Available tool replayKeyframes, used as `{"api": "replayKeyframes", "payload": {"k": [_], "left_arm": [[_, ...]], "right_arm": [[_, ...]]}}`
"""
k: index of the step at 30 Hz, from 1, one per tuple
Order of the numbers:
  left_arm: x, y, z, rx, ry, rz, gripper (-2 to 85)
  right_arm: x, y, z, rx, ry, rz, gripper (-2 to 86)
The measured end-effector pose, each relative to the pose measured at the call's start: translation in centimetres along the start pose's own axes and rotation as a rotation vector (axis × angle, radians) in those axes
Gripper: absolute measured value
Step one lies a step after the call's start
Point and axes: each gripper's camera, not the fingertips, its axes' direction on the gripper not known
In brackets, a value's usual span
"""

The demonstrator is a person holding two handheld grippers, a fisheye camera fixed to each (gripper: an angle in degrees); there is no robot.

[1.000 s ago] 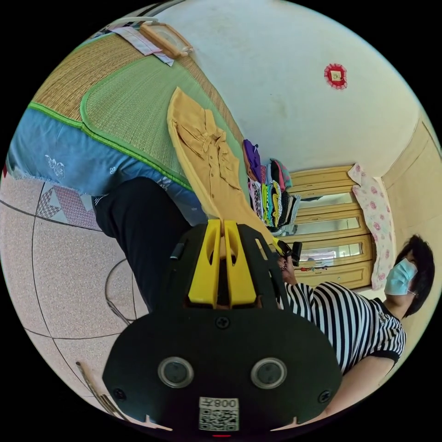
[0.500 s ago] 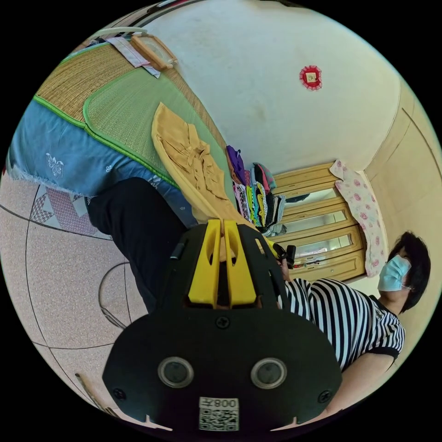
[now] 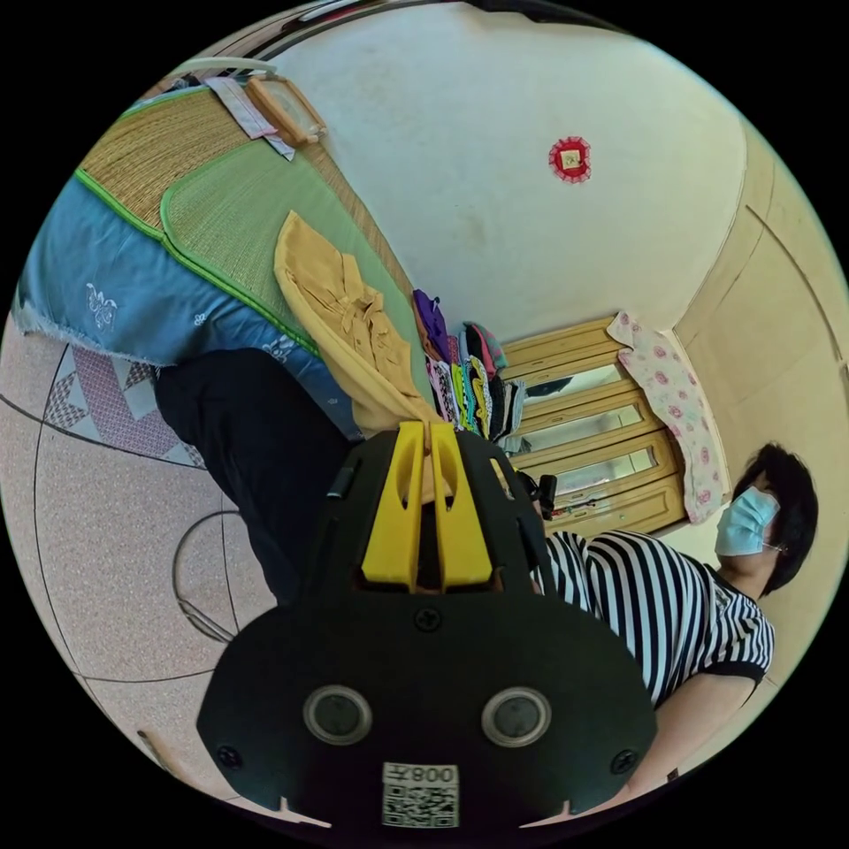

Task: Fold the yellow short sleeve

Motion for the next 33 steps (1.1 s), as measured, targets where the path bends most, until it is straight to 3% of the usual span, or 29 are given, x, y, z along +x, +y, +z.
{"api": "replayKeyframes", "payload": {"k": [33], "left_arm": [[-0.1, -1.4, 2.0, 0.008, 0.012, -0.015, 0.8]], "right_arm": [[2.8, 0.8, -1.1, 0.026, -0.056, 0.016, 0.3]]}}
